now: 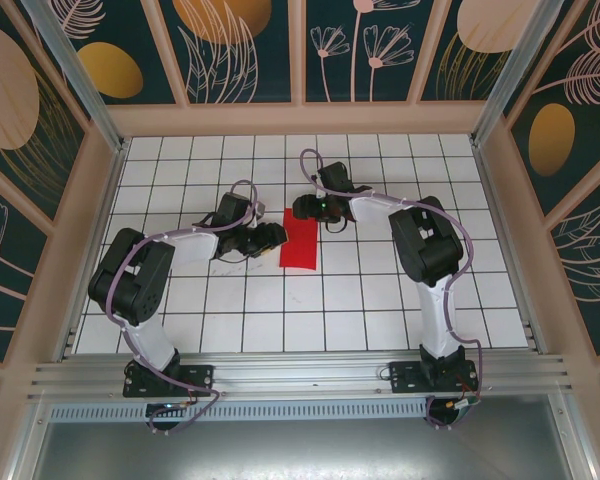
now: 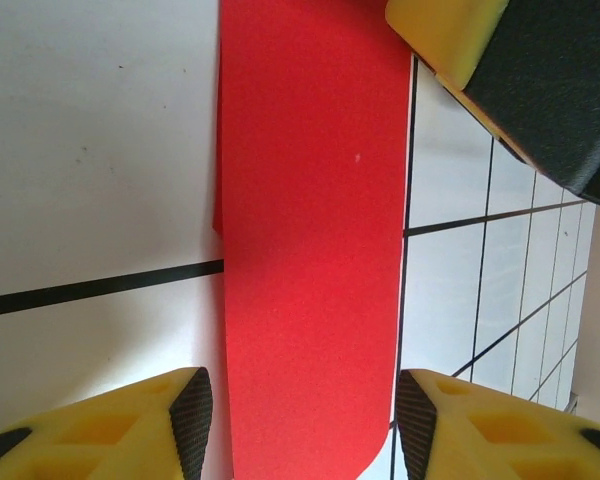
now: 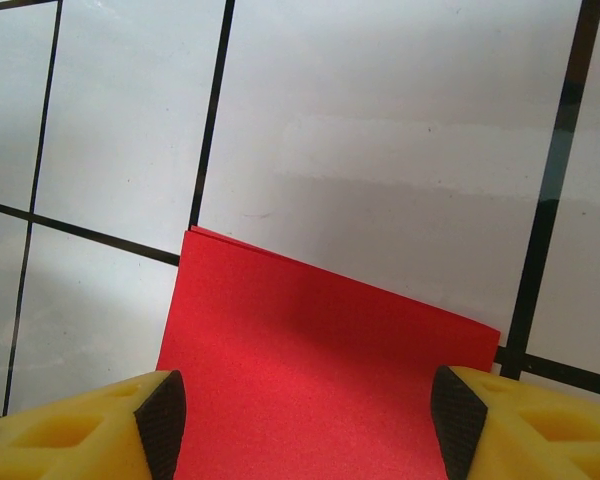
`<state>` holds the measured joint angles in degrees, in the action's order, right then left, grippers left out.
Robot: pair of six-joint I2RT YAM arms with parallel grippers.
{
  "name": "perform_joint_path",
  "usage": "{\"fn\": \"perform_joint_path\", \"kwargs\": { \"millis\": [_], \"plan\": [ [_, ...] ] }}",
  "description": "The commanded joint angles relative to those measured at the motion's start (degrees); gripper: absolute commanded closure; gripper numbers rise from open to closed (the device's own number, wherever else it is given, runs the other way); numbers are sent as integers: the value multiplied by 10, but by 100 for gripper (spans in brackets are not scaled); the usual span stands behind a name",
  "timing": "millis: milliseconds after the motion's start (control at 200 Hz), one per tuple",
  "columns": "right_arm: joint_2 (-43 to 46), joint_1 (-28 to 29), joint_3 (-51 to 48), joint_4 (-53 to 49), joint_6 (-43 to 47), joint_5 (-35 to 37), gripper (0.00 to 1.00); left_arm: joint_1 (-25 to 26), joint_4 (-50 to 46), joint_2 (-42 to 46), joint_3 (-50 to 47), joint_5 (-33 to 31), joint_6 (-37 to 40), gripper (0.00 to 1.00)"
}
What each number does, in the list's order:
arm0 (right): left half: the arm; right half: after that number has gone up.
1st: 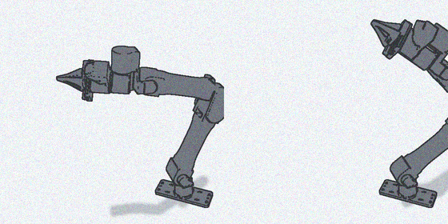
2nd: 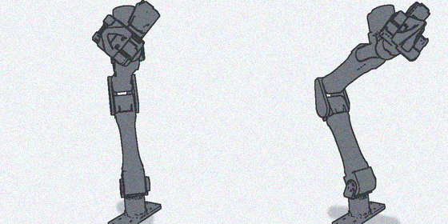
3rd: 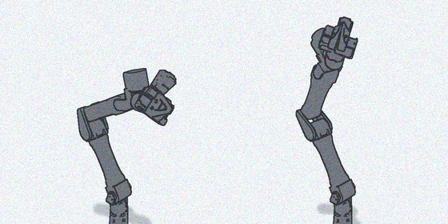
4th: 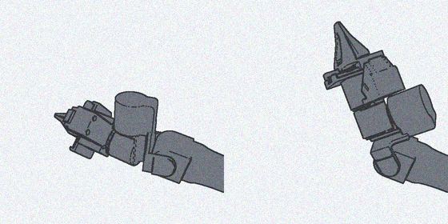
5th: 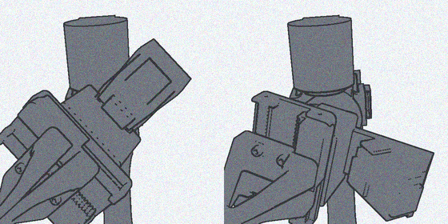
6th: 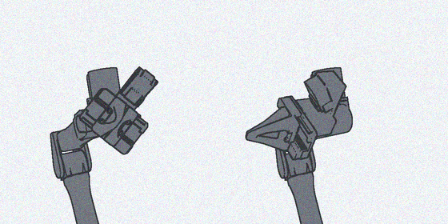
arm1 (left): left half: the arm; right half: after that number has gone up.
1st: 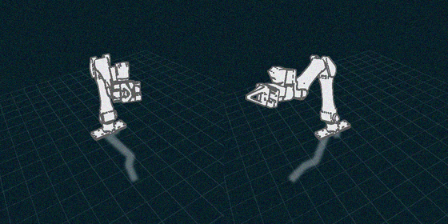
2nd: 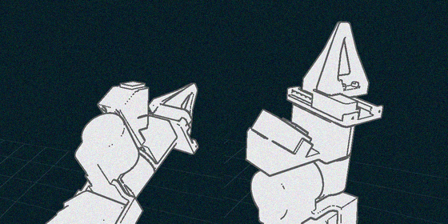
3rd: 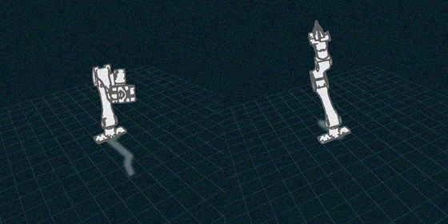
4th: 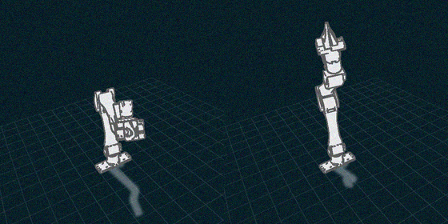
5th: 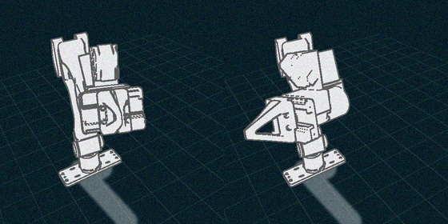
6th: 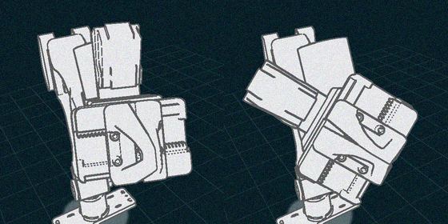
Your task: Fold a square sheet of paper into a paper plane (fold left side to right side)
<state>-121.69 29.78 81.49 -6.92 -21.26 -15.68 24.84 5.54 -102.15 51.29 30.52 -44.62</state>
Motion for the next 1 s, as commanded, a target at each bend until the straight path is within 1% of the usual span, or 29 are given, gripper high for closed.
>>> {"fn": "perform_joint_path", "kwargs": {
  "millis": [0,410,535,701,841,886,996],
  "plan": [
    [0,-2,7,-13,14,7,31,6,-21,-21,18,-2,15,45],
    [-4,-2,10,-14,12,3,32,27,-47,-63,41,7,24,43],
    [-1,-2,6,-9,13,-1,32,28,-31,-53,41,8,14,47],
    [13,-2,-8,14,15,-6,31,28,-31,-35,41,-4,6,63],
    [22,-4,-13,24,22,-2,29,28,-17,-21,27,-6,-9,80],
    [29,-4,-17,32,27,2,27,28,-11,-18,22,-6,-17,86],
    [65,-4,-40,62,47,18,22,28,6,-6,6,-4,-46,95]
  ]
}}
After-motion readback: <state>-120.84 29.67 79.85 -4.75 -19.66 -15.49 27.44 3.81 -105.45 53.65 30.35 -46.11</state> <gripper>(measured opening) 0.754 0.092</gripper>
